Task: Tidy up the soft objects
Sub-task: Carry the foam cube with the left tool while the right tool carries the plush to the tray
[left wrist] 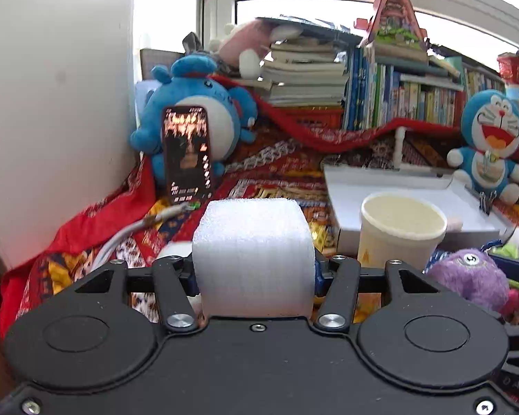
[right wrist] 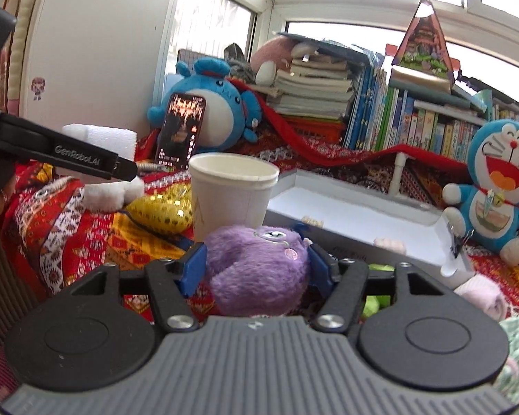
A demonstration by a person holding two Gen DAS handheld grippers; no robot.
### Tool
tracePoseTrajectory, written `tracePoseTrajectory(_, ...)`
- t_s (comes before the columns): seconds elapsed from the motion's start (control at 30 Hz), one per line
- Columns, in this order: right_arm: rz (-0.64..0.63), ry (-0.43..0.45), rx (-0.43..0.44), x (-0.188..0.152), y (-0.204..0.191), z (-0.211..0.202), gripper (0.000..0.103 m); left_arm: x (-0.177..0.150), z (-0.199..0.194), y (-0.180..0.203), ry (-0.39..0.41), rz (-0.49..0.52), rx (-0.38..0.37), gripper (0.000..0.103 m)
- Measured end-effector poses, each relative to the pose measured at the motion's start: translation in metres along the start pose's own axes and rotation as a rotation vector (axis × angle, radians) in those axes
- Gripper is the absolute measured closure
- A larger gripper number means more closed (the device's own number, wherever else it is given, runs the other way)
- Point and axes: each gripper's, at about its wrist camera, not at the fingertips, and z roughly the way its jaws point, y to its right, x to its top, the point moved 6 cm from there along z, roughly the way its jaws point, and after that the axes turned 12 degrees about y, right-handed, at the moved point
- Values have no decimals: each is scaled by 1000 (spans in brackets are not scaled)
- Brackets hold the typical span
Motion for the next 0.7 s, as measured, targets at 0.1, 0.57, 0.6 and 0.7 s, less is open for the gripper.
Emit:
tracePoseTrajectory(0.1,0,23,-18,9,7,-3,37,13,6,0,7,-8,-20,51)
tracePoseTrajectory(0.57,77,26,-149,45,83,11,37,82,54,27,-30,-14,-178,51)
tracePoseTrajectory(0.6,90,17,-160,46,90,14,37,86,60,31,-43,-10,-196,51)
tracePoseTrajectory(0.7,121,-7,-187,50,109,21,37,98,77,47,-73,22,-226,51)
